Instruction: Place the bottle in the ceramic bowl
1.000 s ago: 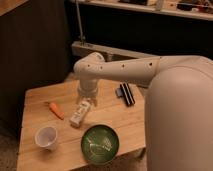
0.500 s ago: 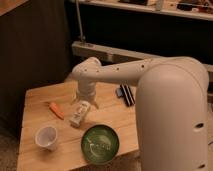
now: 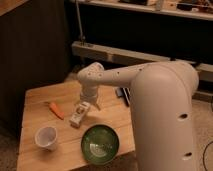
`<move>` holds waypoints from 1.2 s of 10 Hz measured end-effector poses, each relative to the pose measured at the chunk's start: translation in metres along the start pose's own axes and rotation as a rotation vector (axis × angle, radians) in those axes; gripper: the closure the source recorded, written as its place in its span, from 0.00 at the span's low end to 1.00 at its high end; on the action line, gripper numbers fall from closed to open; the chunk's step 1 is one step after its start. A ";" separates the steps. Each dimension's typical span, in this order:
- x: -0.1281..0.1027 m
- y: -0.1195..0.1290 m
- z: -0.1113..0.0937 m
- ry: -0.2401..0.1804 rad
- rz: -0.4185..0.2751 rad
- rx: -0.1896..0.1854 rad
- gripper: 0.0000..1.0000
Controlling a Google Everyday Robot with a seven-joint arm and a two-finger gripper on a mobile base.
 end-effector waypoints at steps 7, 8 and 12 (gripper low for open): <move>-0.022 0.020 0.035 0.047 0.007 -0.007 0.20; -0.022 0.019 0.041 0.059 0.007 0.001 0.20; -0.022 0.026 0.053 0.087 -0.005 -0.005 0.20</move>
